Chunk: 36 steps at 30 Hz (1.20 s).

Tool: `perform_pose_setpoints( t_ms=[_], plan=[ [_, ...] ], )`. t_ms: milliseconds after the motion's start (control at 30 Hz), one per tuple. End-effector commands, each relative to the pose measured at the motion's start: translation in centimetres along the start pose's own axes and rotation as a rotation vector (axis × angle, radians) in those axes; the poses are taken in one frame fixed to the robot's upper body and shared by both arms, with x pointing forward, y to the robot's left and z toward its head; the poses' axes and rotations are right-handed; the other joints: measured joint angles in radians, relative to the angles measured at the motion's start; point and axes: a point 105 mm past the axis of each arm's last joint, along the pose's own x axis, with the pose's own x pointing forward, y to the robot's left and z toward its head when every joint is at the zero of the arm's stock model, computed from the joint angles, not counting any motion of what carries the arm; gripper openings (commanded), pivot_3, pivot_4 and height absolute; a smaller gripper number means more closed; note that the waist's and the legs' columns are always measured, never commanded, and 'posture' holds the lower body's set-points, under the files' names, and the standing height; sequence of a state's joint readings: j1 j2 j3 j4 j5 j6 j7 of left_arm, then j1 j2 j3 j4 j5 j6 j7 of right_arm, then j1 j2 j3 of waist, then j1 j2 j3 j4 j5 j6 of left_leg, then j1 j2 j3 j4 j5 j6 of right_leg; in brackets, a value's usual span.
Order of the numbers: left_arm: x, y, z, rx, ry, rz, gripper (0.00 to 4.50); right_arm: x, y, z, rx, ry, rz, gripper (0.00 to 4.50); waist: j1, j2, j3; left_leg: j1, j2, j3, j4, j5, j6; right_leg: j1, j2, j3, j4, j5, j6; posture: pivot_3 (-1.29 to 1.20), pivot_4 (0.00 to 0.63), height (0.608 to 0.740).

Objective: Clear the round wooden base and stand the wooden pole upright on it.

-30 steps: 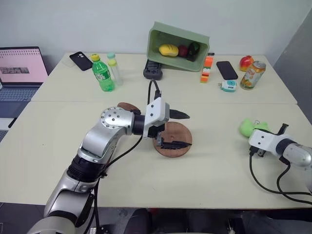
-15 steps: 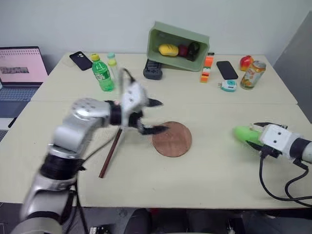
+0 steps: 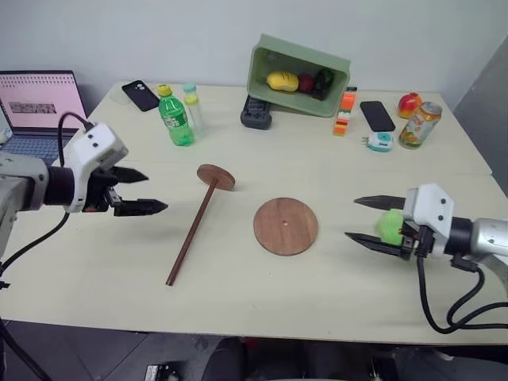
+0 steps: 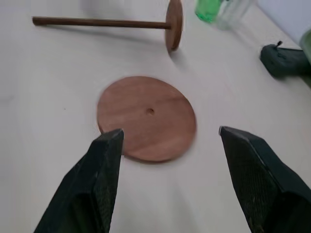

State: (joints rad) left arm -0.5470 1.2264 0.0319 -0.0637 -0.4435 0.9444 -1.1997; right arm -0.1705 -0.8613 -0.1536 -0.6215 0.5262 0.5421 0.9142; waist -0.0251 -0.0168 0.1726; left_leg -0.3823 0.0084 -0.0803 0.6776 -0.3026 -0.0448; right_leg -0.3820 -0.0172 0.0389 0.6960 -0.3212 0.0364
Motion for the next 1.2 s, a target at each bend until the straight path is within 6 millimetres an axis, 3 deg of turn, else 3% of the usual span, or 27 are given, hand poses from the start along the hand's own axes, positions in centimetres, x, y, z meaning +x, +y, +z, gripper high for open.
perform_pose_setpoints(
  t_ms=[33, 200, 433, 867, 1200],
  plan=[
    [0.7, 0.5, 1.1, -0.067, 0.001, 0.029, 4.5, 1.2, 0.9, 1.8, 0.009, -0.071, 0.043, 3.26, 0.0, -0.001, 0.0, 0.0, 0.0, 0.0, 0.0, 0.0, 0.0, 0.0, 0.0, 0.0, 0.0, 0.0, 0.0, 0.0, 0.15, 0.74],
    [4.3, 1.6, 1.0, -0.177, 0.076, 0.087, 4.5, 2.7, 1.4, 2.2, 0.02, -0.086, 0.062, 3.26, -0.003, -0.001, 0.0, 0.0, -0.001, 0.0, 0.0, 0.0, 0.0, -0.001, 0.0, 0.0, 0.001, 0.0, 0.0, 0.0, 0.15, 0.74],
    [7.5, 0.9, 0.6, -0.233, 0.179, 0.082, 4.5, 3.7, 2.2, 2.7, 0.025, -0.118, 0.078, 3.26, -0.009, -0.002, 0.001, -0.005, 0.001, 0.0, 0.001, 0.0, -0.001, -0.007, 0.0, 0.001, 0.002, 0.0, 0.0, 0.0, 0.15, 0.74],
    [10.0, 1.8, -0.1, -0.281, 0.328, 0.041, 4.5, 4.1, 4.3, 2.7, 0.05, -0.102, 0.138, 3.26, -0.006, -0.002, 0.001, -0.005, -0.001, 0.0, 0.001, 0.0, -0.001, -0.007, 0.0, 0.001, 0.002, 0.0, 0.0, 0.0, 0.15, 0.74],
    [11.3, 1.2, -0.7, -0.305, 0.353, 0.007, 2.34, 3.7, 5.2, 2.5, 0.058, -0.076, 0.197, 3.28, -0.007, -0.002, 0.001, -0.005, -0.001, 0.0, 0.001, 0.0, -0.001, -0.007, -0.001, 0.001, 0.002, 0.0, 0.0, 0.0, 0.15, 0.74]
  ],
)
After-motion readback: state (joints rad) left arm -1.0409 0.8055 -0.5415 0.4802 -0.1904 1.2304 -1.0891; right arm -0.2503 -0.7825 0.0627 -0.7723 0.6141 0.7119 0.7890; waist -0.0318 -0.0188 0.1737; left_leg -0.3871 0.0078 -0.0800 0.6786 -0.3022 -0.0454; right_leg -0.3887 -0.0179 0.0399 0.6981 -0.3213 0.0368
